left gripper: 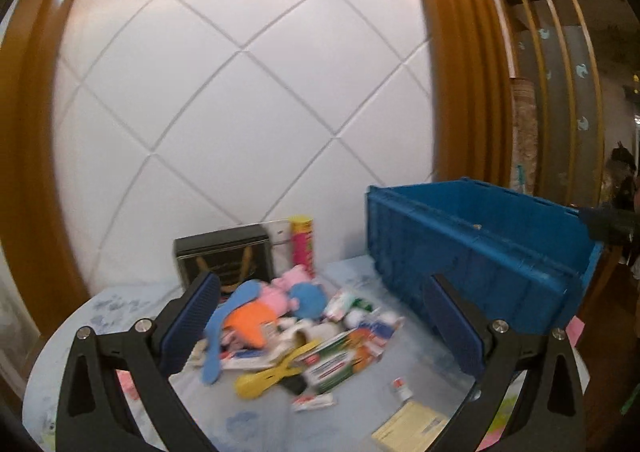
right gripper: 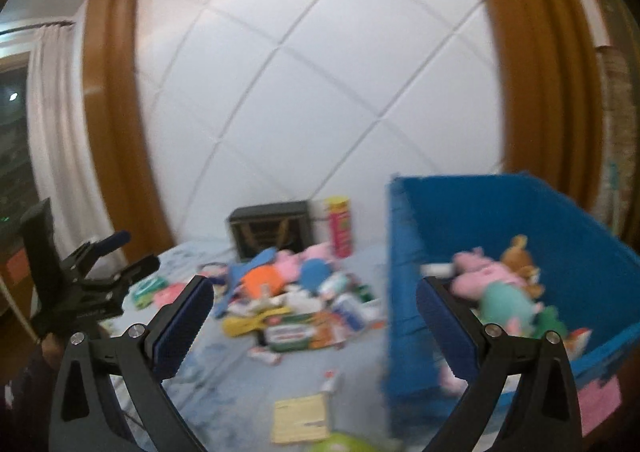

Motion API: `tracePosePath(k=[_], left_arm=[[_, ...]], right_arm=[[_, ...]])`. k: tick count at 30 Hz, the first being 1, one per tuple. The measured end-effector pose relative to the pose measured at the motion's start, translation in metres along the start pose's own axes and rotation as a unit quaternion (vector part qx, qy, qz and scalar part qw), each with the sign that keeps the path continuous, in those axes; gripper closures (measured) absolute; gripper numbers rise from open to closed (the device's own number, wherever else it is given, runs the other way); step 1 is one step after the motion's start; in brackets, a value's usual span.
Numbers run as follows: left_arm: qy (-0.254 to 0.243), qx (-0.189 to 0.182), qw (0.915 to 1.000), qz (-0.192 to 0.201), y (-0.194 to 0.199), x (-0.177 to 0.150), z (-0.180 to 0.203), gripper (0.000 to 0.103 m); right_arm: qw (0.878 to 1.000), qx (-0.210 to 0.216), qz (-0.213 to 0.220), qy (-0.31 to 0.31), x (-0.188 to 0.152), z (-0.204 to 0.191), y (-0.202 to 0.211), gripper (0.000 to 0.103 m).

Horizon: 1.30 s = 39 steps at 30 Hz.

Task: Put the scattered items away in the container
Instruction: 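Move both tools back over the pile on the table, then grasp the red-white medicine box with the left tool while the right tool grasps the white pill bottle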

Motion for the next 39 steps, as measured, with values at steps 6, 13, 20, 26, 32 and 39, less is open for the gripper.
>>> tracePosePath(k=[6, 13, 20, 26, 32, 39], left_arm=[[0.005, 0.02, 0.9997, -0.009, 0.034, -0.032, -0.053, 0.0], [0.02, 0.0, 0.9985, -0.052, 0.005, -0.087, -0.073, 0.0], [-0.006, -0.077, 0.9882, -0.132, -0.062, -0.149, -0.063, 0.0], [-0.028, -0.12, 0.9788, -0.164, -0.113, -0.183, -0.054, 0.0], [-0.061, -0.187, 0.9568, -0.214, -0.182, -0.211, -0.044, 0.0], [-0.132, -0.269, 0.908, -0.293, -0.239, -0.261, -0.039, 0.027]], right_arm=[[0.998, 0.014, -0.05, 0.022, -0.046, -0.059, -0.031, 0.0], [0.989, -0.033, -0.146, 0.008, -0.114, -0.058, -0.1, 0.0], [0.976, -0.021, -0.219, 0.007, -0.171, -0.046, -0.167, 0.002], [0.965, -0.02, -0.262, 0.004, -0.201, -0.034, -0.216, 0.02], [0.958, -0.044, -0.285, -0.001, -0.213, -0.027, -0.251, 0.021], [0.953, -0.073, -0.293, -0.016, -0.216, -0.024, -0.264, 0.025]])
Point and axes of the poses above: each gripper's, at about its wrist camera, not at the fingertips, and y roughly against the way its jaws point, z to its right, x to its top, the point moved 4 cm from there along -y, roughly the way its jaws point, and after that the axes turned 13 degrees about -x, right-handed, at the moved point
